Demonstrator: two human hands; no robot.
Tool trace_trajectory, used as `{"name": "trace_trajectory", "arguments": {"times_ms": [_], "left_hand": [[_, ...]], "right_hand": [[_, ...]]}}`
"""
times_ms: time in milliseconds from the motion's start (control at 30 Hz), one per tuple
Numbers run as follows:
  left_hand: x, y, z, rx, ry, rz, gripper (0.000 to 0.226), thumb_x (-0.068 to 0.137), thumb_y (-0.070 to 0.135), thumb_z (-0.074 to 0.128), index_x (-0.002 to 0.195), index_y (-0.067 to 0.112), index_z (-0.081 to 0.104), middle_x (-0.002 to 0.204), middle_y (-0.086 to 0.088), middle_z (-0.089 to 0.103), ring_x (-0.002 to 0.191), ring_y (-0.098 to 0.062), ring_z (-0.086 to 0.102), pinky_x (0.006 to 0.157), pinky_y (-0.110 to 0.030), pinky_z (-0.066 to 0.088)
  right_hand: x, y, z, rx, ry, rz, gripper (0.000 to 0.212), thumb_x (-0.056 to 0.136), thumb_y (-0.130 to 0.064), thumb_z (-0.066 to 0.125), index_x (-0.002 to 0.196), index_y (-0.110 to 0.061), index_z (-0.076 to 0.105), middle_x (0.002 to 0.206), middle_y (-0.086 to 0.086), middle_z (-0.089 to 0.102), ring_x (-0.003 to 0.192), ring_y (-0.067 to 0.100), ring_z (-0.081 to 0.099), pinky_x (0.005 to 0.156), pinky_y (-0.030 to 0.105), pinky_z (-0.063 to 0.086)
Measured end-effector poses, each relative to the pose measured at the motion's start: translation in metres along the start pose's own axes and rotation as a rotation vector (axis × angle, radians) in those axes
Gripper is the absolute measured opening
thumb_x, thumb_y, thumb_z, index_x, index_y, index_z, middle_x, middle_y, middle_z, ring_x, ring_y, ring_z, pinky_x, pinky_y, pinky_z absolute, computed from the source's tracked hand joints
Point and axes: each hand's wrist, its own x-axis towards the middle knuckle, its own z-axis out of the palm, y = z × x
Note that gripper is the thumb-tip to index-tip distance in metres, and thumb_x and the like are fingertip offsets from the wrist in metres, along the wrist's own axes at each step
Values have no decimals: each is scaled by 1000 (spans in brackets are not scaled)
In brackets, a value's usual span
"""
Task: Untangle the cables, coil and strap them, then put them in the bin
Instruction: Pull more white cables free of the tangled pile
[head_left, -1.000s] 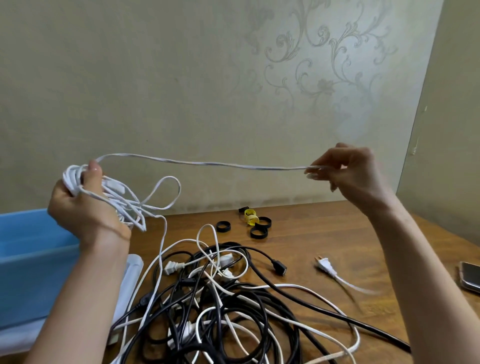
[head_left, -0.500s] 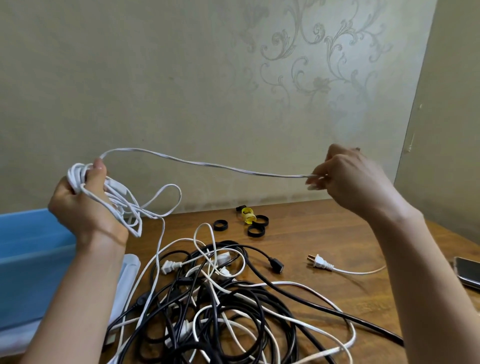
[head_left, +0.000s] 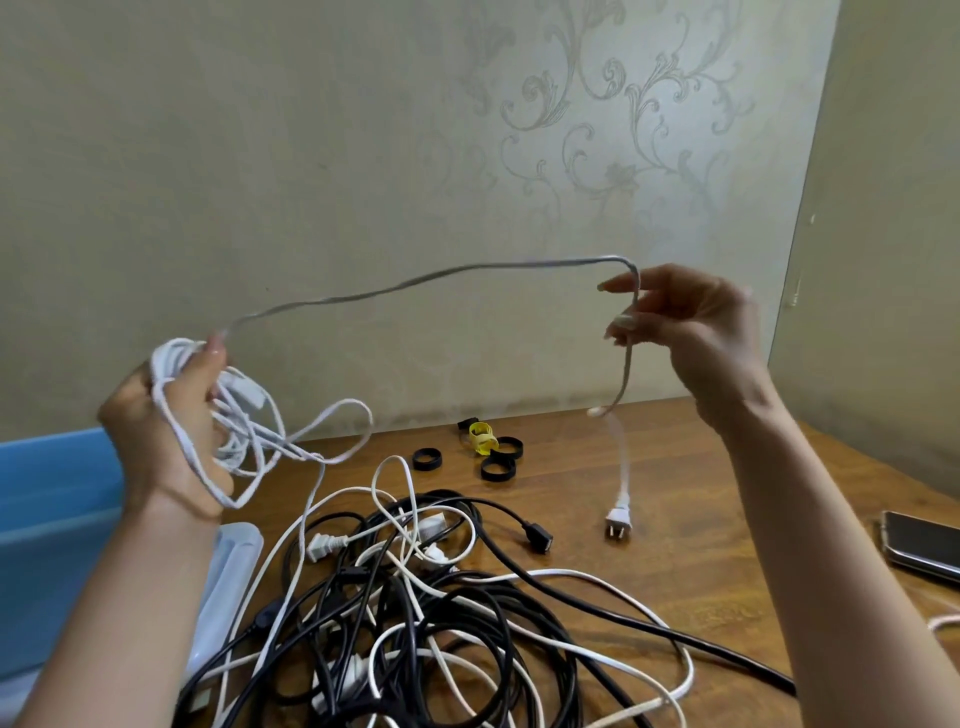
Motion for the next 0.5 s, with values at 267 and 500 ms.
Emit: {"name": "trace_trajectory", "arguments": {"times_ms": [267,500], "left_hand": [[-62,32,34,77,-73,46,18,83,22,72,69,19,60,44,11,55,42,-6,49,43,-17,39],[-69,35,37,297,-216,-21,10,84,15,70,75,14,64,64,-8,61,50,-16,54,46,-21,40]], "right_hand": [[1,-6,-8,440,-292,231,37,79,13,47,110,-2,59,55,8,59,46,16,54,48,21,46],[4,16,-5,-176,-154,153,12,91,-6,60,87,-17,63,70,3,63,62,10,46,57,23,38]]}}
